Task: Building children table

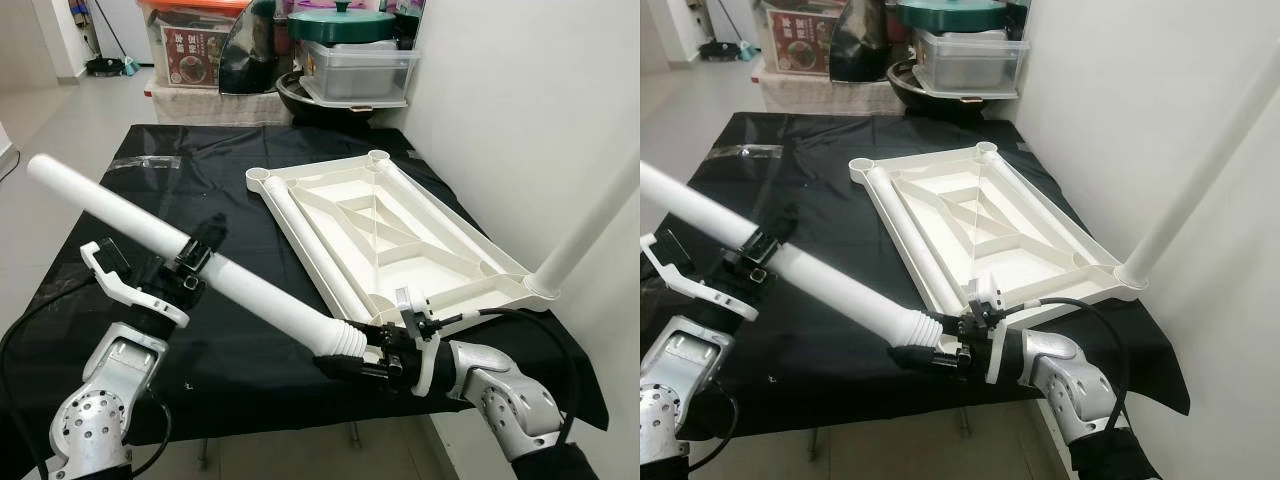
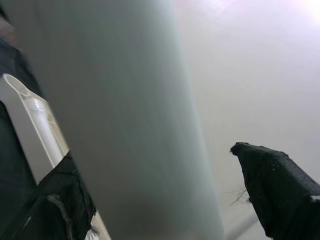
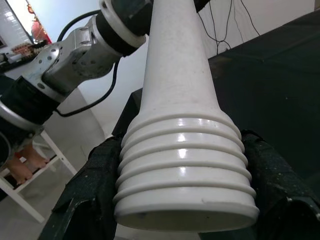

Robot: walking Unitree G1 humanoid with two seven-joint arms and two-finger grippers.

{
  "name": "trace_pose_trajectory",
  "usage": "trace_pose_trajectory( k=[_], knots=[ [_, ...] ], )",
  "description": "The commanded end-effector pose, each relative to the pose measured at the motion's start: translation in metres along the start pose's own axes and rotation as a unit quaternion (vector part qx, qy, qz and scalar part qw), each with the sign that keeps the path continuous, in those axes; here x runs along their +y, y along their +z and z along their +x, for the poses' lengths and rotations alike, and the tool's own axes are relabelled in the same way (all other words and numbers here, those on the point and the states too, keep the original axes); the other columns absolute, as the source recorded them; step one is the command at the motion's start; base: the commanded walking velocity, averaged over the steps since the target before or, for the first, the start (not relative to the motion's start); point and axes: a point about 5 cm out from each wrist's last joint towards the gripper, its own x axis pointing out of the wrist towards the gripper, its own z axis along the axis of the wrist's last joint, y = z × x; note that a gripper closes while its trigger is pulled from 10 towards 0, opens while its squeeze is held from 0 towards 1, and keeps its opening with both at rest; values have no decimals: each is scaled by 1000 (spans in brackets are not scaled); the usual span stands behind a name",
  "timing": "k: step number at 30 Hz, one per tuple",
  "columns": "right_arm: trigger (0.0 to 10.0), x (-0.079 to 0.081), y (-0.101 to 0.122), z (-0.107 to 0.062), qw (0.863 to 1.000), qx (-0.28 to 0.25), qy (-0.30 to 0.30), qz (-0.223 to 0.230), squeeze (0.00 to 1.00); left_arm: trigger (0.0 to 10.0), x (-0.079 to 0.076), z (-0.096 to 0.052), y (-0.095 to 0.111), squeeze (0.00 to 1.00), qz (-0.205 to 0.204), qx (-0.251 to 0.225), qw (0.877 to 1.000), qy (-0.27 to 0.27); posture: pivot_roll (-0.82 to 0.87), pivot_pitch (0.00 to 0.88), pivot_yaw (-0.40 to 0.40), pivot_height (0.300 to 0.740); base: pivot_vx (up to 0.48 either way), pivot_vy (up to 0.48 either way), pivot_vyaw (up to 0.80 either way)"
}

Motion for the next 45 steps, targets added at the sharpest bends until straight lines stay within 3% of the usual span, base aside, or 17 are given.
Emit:
trace_pose_trajectory(
  k=[1,3,4,5,6,16,22,23,24,25,26,27,29,37,42,43,45],
  knots=[
    [0,2,-5,-8,1000,19,7,-8,0,7725,5,0,15,0,2,-24,1000,14,118,0,-85,740,0,0,0],
    [0,1,-6,-10,1000,25,5,-9,0,7725,7,0,21,0,6,-31,999,19,118,0,-85,740,0,0,0],
    [0,1,-7,-12,1000,28,4,-9,0,3765,8,0,24,0,8,-33,999,20,118,0,-85,740,0,0,0],
    [0,1,-7,-12,1000,28,4,-9,0,3765,8,0,24,0,8,-33,999,20,118,0,-85,740,0,0,0],
    [0,1,-8,-14,999,32,2,-10,0,0,9,-1,28,0,11,-36,999,21,121,0,-84,740,0,0,0],
    [0,-5,-6,-14,999,31,-6,-19,0,0,8,-7,31,0,16,-36,999,11,126,0,-84,740,0,0,0],
    [0,-15,-5,-9,997,27,-55,-42,0,0,8,-4,33,0,13,-39,999,21,127,0,-88,740,0,0,0],
    [10000,-19,-5,-8,996,30,-77,-44,0,0,8,-3,34,0,12,-41,999,23,126,0,-89,740,0,0,0],
    [10000,-23,-5,-7,993,27,-101,-47,898,0,11,-2,38,0,7,-49,998,38,126,0,-89,740,0,0,0],
    [10000,-26,-5,-7,992,24,-116,-48,1000,1020,13,-1,42,0,2,-55,997,47,129,0,-91,740,0,0,0],
    [10000,-26,-5,-7,992,24,-116,-48,1000,1020,13,-1,42,0,2,-55,997,47,129,0,-91,740,0,0,0],
    [10000,-28,-4,-6,991,15,-129,-46,1000,7725,15,-1,47,0,-4,-66,996,53,128,0,-91,740,0,0,0],
    [10000,-31,-3,-7,989,-1,-143,-40,1000,10000,18,-1,55,0,-8,-84,994,63,127,0,-91,740,0,0,0],
    [10000,-31,-1,-13,989,4,-141,-47,1000,10000,26,-6,68,0,2,-103,991,85,128,0,-95,740,0,0,0],
    [10000,-31,28,0,986,-13,-136,-95,1000,10000,26,-7,66,0,8,-98,991,87,127,0,-93,740,0,0,0],
    [10000,-33,44,13,982,-9,-141,-123,1000,10000,26,-7,63,0,9,-94,992,89,127,0,-93,740,0,0,0],
    [10000,-33,44,13,982,-9,-141,-123,1000,10000,26,-7,63,0,9,-94,992,89,127,0,-93,740,0,0,0]
  ],
)
